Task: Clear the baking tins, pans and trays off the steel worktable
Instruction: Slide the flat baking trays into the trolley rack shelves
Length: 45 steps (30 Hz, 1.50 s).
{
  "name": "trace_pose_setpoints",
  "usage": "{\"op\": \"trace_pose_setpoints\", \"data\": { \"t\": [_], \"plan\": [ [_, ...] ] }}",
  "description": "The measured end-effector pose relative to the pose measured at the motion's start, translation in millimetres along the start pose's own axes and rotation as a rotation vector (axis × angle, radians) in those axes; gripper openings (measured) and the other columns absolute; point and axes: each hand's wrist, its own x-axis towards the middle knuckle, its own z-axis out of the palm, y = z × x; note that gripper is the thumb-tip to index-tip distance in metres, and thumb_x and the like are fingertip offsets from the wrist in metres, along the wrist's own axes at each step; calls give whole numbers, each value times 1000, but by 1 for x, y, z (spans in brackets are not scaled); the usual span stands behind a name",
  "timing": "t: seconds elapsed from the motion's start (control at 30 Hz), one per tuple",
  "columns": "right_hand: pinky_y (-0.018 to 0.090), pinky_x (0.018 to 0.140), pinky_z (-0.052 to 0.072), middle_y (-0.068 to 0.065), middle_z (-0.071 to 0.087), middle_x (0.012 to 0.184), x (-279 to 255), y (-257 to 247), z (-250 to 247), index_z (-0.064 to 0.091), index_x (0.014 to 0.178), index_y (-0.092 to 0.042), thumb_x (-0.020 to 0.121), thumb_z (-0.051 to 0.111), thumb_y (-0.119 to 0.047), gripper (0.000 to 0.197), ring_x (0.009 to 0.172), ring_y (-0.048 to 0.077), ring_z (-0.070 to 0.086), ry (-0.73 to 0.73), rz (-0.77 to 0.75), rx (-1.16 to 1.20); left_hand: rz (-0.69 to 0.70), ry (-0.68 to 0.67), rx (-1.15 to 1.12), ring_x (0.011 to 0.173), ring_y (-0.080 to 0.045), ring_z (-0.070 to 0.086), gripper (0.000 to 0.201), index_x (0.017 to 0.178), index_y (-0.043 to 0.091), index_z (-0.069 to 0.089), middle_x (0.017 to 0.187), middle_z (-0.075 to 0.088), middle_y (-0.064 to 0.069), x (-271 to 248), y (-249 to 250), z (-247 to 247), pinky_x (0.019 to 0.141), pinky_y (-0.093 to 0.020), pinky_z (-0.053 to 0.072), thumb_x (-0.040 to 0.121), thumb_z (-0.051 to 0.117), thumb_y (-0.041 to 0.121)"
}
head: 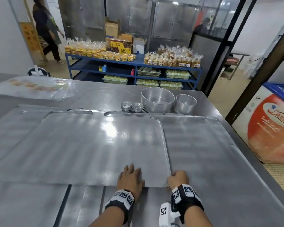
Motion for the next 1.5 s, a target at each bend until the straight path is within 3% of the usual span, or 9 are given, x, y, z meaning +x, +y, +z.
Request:
{"op": "trace_pose_setpoints", "data": {
  "t": [0.13, 0.23, 0.33, 0.43, 0.57, 0.9, 1.17, 1.37, 1.5],
  "plan": [
    [20, 46, 53, 16, 69, 75, -21, 1, 2, 67, 68, -3, 75, 55, 3, 15, 57, 26, 65, -54, 5, 88, -167, 111, -44, 146, -28, 21, 56, 144, 26, 40, 160, 26, -6, -23, -7, 0, 119, -36, 23, 93, 52, 45],
    [45, 62, 62, 15, 71, 65, -20, 14, 12, 68, 63, 0, 61, 57, -1, 11, 65, 32, 72, -150, -31, 66, -372, 172, -127, 145, -32, 15, 67, 148, 24, 31, 160, 16, -12, -45, -10, 0, 118, -37, 22, 91, 55, 49],
    [37, 64, 62, 14, 70, 68, -27, 23, 13, 65, 66, 1, 56, 62, -4, 11, 74, 20, 73, -279, -67, 54, -575, 257, -252, 145, -36, 9, 83, 151, 20, 22, 159, 4, -18, -66, -8, 0, 119, -41, 23, 85, 64, 50],
    [42, 67, 63, 18, 72, 85, -60, 21, 2, 66, 85, -1, 65, 63, -7, 21, 79, 30, 74, -466, -52, 34, -758, 375, -458, 146, -40, 4, 95, 154, 17, 13, 159, -5, -21, -91, 1, 2, 118, -48, 24, 83, 73, 37],
    [43, 68, 63, 17, 70, 70, -93, 33, -6, 62, 79, -1, 76, 62, -1, 3, 72, 32, 75, -631, -27, 53, -943, 467, -649, 138, -41, 22, 102, 155, 14, 7, 155, 12, -24, -128, 14, 5, 109, -49, 32, 81, 77, 26],
    [55, 70, 60, 40, 67, 83, -145, 66, -15, 57, 99, 27, 76, 59, 16, 26, 75, 48, 71, -872, 115, 221, -1005, 354, -980, 119, -43, 55, 84, 144, -12, 18, 137, 47, -31, -182, 25, 29, 89, -37, 47, 85, 73, 12],
    [46, 54, 61, 25, 64, 74, -160, 75, -5, 60, 77, 11, 75, 64, 20, 10, 58, 35, 64, -685, 67, 396, -1077, 323, -1076, 122, -40, 54, 85, 144, -5, 29, 137, 50, -27, -216, -7, 17, 98, -38, 45, 82, 78, 24],
    [52, 76, 60, 28, 68, 86, -162, 67, 9, 62, 75, 7, 72, 72, 15, 13, 79, 37, 68, -490, 64, 385, -1016, 319, -1113, 93, -39, 69, 70, 119, -2, 55, 108, 69, -23, -250, -102, 40, 79, -54, 59, 61, 90, 15],
    [32, 57, 59, 13, 68, 74, -179, 67, 16, 63, 73, -3, 70, 74, -2, 12, 63, 25, 64, -407, 8, 173, -985, 290, -1073, 97, -39, 67, 54, 115, 2, 53, 107, 67, -18, -312, -124, 16, 85, -56, 57, 72, 85, 11]
  ]
}}
